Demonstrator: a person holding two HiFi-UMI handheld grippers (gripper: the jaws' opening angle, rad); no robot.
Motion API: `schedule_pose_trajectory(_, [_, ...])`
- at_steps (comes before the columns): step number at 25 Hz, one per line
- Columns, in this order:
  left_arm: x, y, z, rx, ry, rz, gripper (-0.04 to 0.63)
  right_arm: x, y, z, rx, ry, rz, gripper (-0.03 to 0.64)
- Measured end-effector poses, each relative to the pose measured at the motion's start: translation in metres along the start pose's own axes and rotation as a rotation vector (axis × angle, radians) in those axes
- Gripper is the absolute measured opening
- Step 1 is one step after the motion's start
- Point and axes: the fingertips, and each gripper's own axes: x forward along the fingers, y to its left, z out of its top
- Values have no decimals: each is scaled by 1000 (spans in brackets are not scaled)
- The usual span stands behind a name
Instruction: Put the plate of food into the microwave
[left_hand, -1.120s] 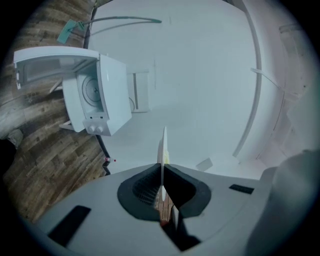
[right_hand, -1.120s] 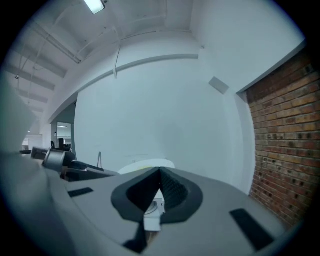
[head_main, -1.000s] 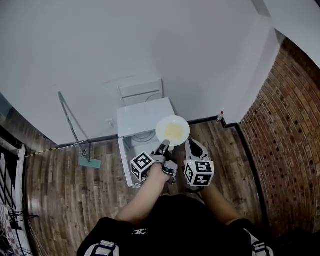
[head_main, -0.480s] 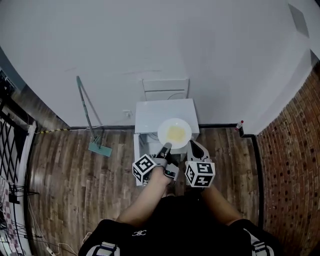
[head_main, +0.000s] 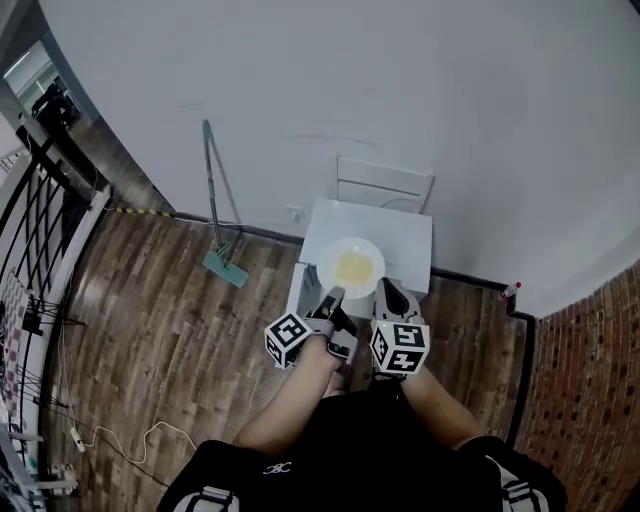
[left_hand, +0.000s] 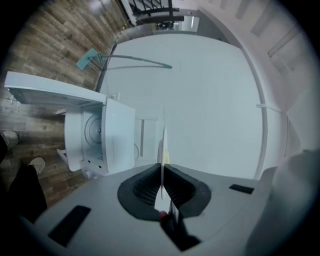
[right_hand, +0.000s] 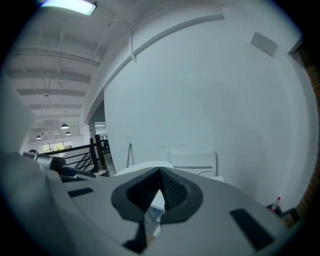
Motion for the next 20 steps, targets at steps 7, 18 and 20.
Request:
schedule_pose_trajectory(7, [16,1,13,-33,-170,-20,14,47,-2,7,-47,57,168,9])
schedule_pose_trajectory(18, [21,46,14,-60,-366,-52,14,96,-15,-36,-168,140,330,9])
schedule_pose_trajectory(20, [20,59,15,-65,-371,-49,14,103,-13,-53,-177,153,338,9])
